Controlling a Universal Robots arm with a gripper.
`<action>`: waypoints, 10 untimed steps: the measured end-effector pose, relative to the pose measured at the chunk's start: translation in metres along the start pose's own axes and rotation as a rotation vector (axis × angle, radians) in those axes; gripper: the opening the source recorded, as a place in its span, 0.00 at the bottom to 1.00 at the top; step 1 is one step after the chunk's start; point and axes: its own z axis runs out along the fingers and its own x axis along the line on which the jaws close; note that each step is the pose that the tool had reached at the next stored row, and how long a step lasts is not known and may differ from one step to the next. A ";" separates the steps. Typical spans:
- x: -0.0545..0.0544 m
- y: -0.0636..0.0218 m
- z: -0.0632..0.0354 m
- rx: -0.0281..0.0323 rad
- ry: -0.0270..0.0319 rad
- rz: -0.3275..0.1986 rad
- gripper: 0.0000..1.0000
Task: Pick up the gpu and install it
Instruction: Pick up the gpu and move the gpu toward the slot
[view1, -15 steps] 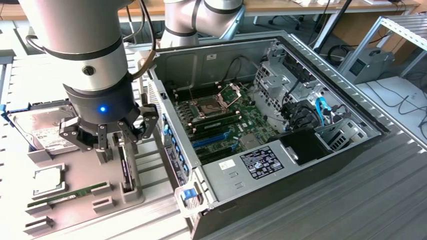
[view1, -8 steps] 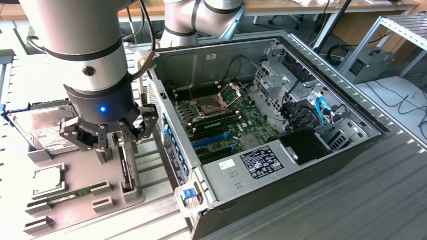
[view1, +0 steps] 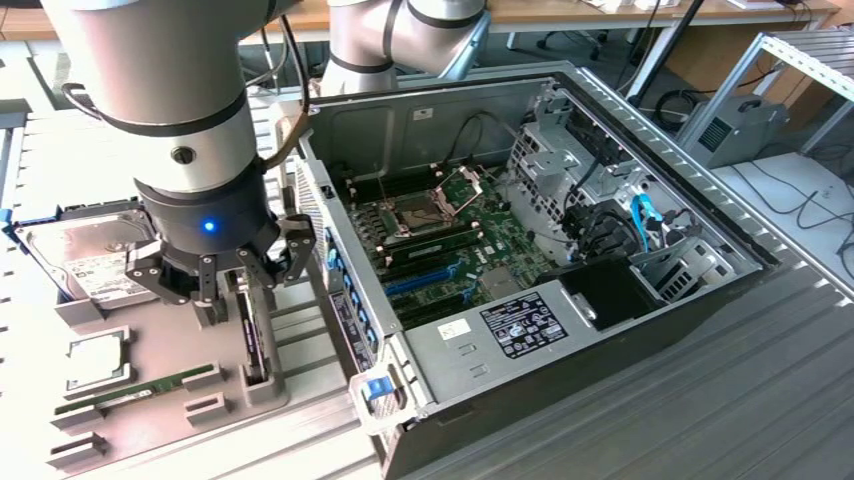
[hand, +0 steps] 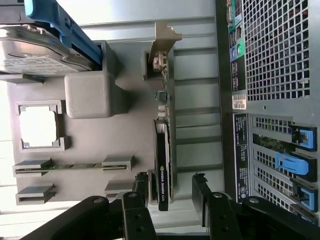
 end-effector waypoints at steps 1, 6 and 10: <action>0.000 0.0006 0.0017 0.0001 0.0000 0.000 0.48; 0.001 0.0051 0.0195 0.0006 0.0000 0.000 0.48; 0.001 0.0055 0.0232 0.0006 -0.0001 0.000 0.48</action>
